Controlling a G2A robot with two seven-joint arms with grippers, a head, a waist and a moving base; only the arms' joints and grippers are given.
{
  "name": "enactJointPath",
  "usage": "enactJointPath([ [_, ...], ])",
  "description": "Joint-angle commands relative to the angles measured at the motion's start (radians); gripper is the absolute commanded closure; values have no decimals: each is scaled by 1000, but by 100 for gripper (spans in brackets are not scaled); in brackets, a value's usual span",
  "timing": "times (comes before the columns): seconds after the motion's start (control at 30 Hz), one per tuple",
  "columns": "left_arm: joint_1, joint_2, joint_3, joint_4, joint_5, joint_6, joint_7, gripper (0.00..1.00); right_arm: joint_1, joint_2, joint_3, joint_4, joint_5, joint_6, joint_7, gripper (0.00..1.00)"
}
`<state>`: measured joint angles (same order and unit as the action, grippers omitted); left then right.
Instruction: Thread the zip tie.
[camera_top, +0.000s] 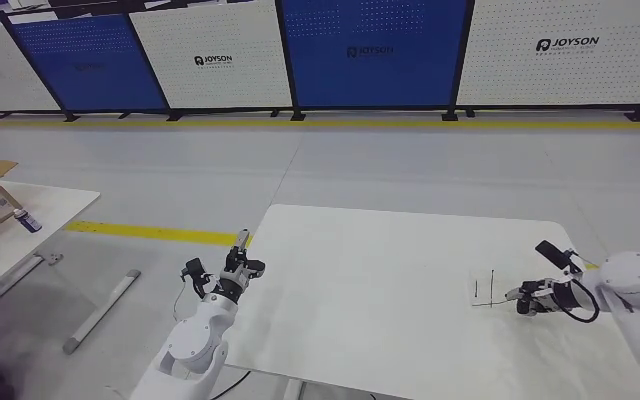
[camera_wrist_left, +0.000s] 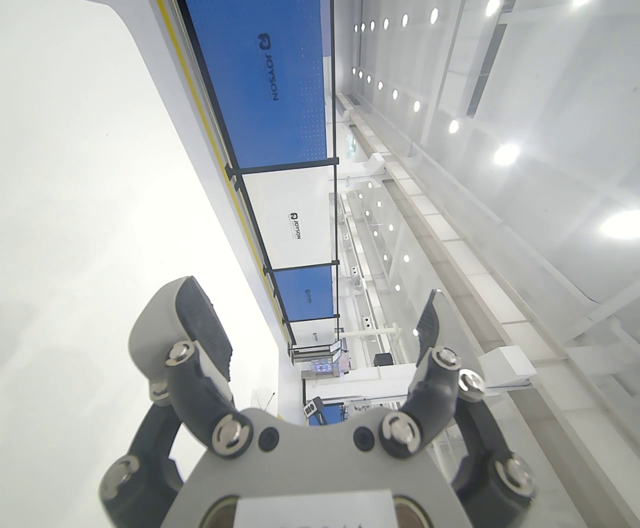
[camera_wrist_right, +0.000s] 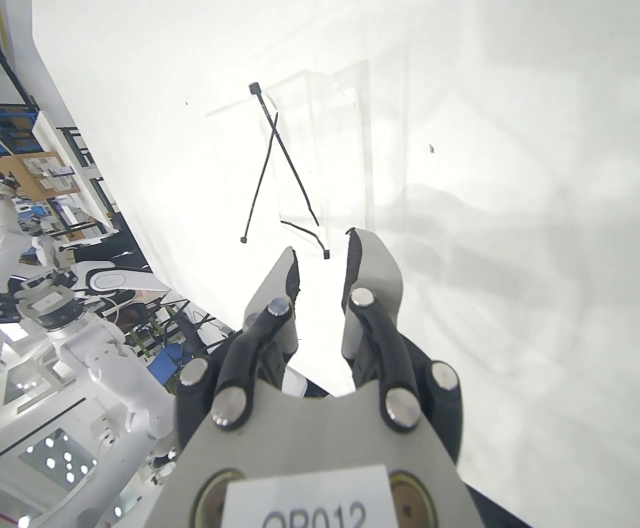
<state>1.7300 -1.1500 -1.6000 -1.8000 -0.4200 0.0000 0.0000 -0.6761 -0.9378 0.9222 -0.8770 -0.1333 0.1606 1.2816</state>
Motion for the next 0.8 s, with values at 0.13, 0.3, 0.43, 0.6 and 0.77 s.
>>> enactJointPath([
  [0.13,0,0,0,0,0,0,0,0,11,-5,-7,14,-14,13,-1,76],
  [0.3,0,0,0,0,0,0,0,0,23,-11,-19,15,-30,30,1,77],
  [0.43,0,0,0,0,0,0,0,0,35,-16,-28,18,-44,43,8,80],
  [0.6,0,0,0,0,0,0,0,0,47,-24,-45,23,-60,60,13,78],
  [0.77,0,0,0,0,0,0,0,0,60,-34,-59,38,-67,62,19,81],
])
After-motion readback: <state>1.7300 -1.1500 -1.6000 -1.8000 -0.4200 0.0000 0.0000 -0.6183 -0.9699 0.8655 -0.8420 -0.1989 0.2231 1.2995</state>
